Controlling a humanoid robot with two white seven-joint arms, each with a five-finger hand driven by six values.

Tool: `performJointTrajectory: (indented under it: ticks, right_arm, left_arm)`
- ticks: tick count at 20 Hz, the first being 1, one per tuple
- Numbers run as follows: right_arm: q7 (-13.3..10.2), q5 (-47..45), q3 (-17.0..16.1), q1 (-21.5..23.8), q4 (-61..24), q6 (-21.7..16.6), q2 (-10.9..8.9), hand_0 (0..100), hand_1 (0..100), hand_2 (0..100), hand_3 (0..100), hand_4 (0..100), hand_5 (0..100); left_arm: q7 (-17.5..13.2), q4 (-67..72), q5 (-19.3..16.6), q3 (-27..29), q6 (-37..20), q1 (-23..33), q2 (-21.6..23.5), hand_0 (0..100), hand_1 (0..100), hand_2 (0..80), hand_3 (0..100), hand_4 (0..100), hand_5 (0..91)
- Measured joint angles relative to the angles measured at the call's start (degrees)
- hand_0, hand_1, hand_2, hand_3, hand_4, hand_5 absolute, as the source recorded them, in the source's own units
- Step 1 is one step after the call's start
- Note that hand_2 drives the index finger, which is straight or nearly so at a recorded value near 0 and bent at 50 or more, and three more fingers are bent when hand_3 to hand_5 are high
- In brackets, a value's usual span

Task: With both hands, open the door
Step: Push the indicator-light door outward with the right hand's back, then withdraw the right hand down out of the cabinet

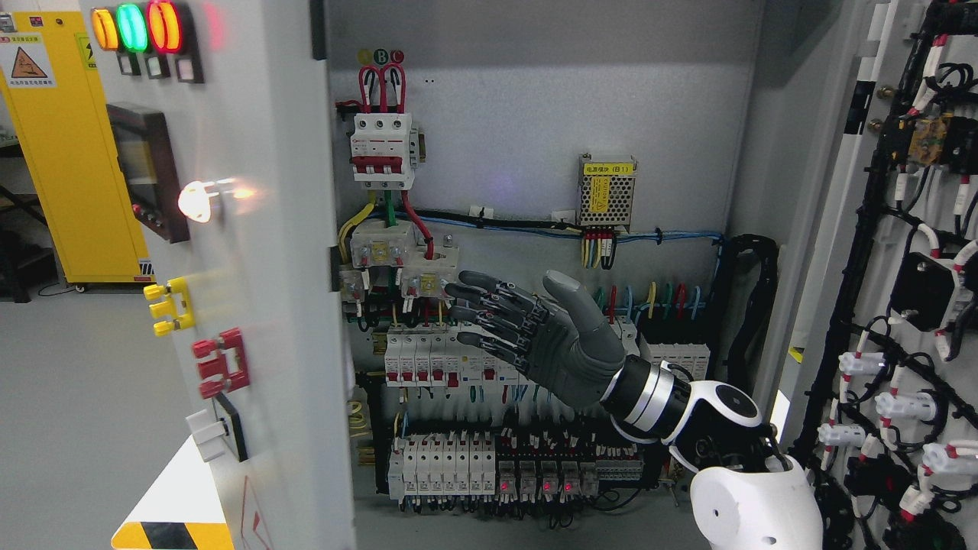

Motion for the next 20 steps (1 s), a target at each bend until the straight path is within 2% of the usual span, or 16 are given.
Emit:
performJointTrajectory:
  ticks: [5,7,11,18,20]
  right_arm:
    - [0.31,-0.97,4.56,5.18,-5.0,0.5,-0.22,21,9,0,0,0,0]
    - [-0.65,-1.01,6.97,7.51,-7.01,0.52,-0.29,21,9,0,0,0,0]
    - [-4.05,-1.05,11.22,11.51,-10.39,0.41,-0.12,21,9,0,0,0,0]
    - [-5.83,-0.56,18.47,16.78,-14.97,-0.22,1.53,21,9,0,0,0,0]
    - [-7.74,-0.22,20.56,17.47,-15.87,-1.05,2.03,21,8,0,0,0,0]
  left_arm:
    - [0.0,0.0,0.0,0.01,0.0,0.04,0.0,0,0,0.0,0,0,0.0]
    - [0.0,0.0,0.0,0.01,0.0,0.04,0.0,0,0,0.0,0,0,0.0]
    - [0.0,0.0,0.0,0.01,0.0,0.05,0.0,0,0,0.0,0,0,0.0]
    - [0.0,0.0,-0.03,0.01,0.0,0.06,0.0,0,0,0.0,0,0,0.0]
    - [0.0,0.0,-0.04,0.01,0.0,0.06,0.0,0,0,0.0,0,0,0.0]
